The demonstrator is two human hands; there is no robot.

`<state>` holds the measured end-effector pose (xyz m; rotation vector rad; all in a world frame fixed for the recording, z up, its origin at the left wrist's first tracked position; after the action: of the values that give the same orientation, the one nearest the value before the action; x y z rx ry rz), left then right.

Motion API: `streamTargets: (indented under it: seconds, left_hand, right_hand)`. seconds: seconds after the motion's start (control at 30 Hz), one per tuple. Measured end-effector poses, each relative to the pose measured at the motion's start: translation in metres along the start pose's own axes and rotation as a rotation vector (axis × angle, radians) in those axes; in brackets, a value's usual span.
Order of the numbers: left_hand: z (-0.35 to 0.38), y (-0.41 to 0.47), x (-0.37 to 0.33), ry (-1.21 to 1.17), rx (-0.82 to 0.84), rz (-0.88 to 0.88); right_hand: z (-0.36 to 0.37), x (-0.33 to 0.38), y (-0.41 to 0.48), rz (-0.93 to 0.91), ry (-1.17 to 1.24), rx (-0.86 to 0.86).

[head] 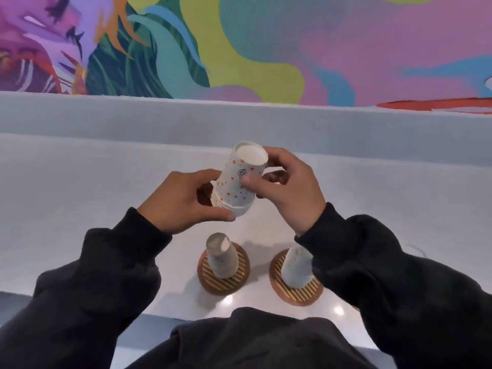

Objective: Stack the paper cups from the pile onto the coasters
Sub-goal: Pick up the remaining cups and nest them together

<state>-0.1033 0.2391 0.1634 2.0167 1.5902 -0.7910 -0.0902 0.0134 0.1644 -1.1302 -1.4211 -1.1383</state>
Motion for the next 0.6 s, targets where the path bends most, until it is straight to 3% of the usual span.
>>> streamTargets:
  seconds: [0.2, 0.6]
  left_hand:
    - [0.036, -0.032, 0.058, -0.045, -0.082, -0.024]
    - [0.098, -0.054, 0.103, -0.205, -0.215, -0.120]
  right_hand:
    - [0.050, -0.046, -0.029, 0.083, -0.019, -0.017]
    - [0.062, -0.104, -0.058, 0.181, -0.114, 0.109]
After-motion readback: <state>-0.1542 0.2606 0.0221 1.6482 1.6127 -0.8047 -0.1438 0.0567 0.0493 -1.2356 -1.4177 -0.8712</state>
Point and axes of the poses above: each hand's wrist, its own y-axis towards the middle knuckle, its own z-axis out of the palm, x = y × z, the point moved 1 cm from there along y, towards the middle knuckle, and after that the axes turned 3 degrees about -x, right-handed, at the moved point
